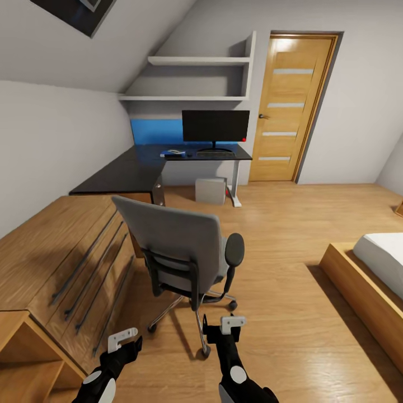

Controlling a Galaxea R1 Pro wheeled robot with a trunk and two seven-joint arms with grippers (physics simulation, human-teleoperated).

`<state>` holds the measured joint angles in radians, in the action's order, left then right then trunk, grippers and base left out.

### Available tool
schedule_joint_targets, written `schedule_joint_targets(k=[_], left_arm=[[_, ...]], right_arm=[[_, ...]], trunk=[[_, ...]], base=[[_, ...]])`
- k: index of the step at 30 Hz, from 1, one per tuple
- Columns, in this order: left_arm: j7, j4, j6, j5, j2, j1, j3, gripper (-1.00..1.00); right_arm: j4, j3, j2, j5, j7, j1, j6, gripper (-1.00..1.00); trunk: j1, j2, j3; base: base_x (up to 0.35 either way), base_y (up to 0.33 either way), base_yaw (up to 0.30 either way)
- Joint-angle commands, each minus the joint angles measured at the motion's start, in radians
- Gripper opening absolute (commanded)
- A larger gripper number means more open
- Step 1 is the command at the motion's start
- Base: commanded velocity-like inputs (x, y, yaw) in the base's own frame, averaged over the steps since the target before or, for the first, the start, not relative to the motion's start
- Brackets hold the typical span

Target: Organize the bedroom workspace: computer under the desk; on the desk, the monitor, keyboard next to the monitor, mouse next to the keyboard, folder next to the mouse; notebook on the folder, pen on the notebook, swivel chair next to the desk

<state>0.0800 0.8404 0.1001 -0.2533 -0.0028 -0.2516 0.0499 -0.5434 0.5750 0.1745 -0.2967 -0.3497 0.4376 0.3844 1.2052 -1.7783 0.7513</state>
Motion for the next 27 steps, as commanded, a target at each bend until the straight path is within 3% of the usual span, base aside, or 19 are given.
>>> schedule_joint_targets(k=[1, 9, 19, 27], left_arm=[[0.003, 0.002, 0.006, -0.010, 0.000, 0.000, 0.001, 1.00], [0.004, -0.007, 0.006, -0.010, 0.000, 0.000, 0.001, 1.00], [0.004, -0.013, 0.006, -0.010, 0.000, 0.000, 0.001, 1.00], [0.004, -0.013, 0.006, -0.009, 0.000, 0.000, 0.001, 1.00]], right_arm=[[0.002, 0.007, 0.000, -0.008, -0.016, 0.001, 0.006, 1.00], [0.000, 0.012, 0.000, 0.011, -0.067, 0.002, 0.003, 1.00], [-0.003, 0.014, 0.000, 0.019, -0.078, 0.031, -0.004, 1.00], [-0.054, 0.015, 0.000, 0.019, -0.079, 0.052, -0.051, 1.00]], trunk=[[0.004, -0.008, 0.004], [0.035, -0.064, 0.029], [0.073, -0.134, 0.061], [0.104, -0.190, 0.086]], base=[[0.000, 0.000, 0.000], [0.000, 0.000, 0.000], [0.000, 0.000, 0.000], [0.000, 0.000, 0.000]])
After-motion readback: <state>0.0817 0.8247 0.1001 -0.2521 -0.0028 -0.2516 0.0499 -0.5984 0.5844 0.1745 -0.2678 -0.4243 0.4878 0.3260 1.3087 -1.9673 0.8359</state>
